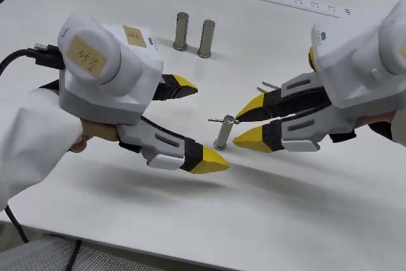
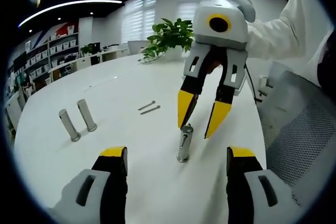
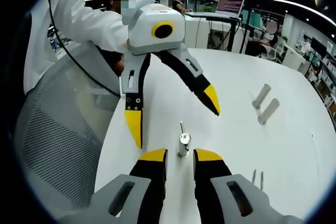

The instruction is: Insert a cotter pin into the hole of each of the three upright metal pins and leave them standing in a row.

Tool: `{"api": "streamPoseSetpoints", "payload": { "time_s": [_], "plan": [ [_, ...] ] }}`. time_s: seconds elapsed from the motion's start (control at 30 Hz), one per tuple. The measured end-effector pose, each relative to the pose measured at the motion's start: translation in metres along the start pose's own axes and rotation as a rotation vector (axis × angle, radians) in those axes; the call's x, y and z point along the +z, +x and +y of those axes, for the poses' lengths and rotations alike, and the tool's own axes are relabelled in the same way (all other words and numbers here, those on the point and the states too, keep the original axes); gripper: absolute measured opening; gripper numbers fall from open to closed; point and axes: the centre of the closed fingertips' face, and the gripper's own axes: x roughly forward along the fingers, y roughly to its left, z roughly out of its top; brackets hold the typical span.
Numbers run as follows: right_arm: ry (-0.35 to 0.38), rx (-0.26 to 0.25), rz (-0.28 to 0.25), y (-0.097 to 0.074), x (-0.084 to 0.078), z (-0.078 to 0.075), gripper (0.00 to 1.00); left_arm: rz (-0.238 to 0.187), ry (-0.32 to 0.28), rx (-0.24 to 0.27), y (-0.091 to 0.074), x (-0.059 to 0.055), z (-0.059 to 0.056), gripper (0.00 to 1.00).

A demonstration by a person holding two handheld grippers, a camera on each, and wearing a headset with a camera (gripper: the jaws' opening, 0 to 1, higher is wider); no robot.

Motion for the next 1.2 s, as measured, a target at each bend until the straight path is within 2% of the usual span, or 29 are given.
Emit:
{"api": "streamPoseSetpoints", "payload": {
  "time_s": [0.23, 0.47, 0.6, 0.83, 1.0, 1.03, 1.2],
  "plan": [
    [0.013, 0.006, -0.013, 0.006, 0.004, 0.002, 0.14, -0.017, -0.037, -0.010, -0.001, 0.000, -0.003, 0.99],
    [0.020, 0.008, -0.013, 0.011, 0.006, 0.001, 0.12, -0.030, -0.044, -0.028, -0.003, 0.003, -0.009, 0.99],
    [0.020, 0.007, -0.017, 0.013, 0.007, -0.001, 0.10, -0.037, -0.048, -0.024, -0.005, 0.005, -0.008, 0.99],
    [0.025, 0.009, -0.024, 0.015, 0.008, -0.003, 0.05, -0.024, -0.052, -0.021, -0.007, 0.001, -0.007, 0.99],
    [0.029, 0.012, -0.034, 0.016, 0.008, -0.006, 0.04, -0.002, -0.053, 0.009, -0.009, -0.003, 0.001, 0.99],
    [0.033, -0.013, -0.034, 0.016, 0.008, -0.011, 0.04, -0.004, -0.054, 0.011, -0.010, -0.003, 0.003, 0.99],
    [0.034, -0.010, -0.028, 0.016, 0.009, -0.020, 0.04, 0.004, -0.061, 0.017, -0.013, -0.005, 0.007, 0.99]
  ]
}}
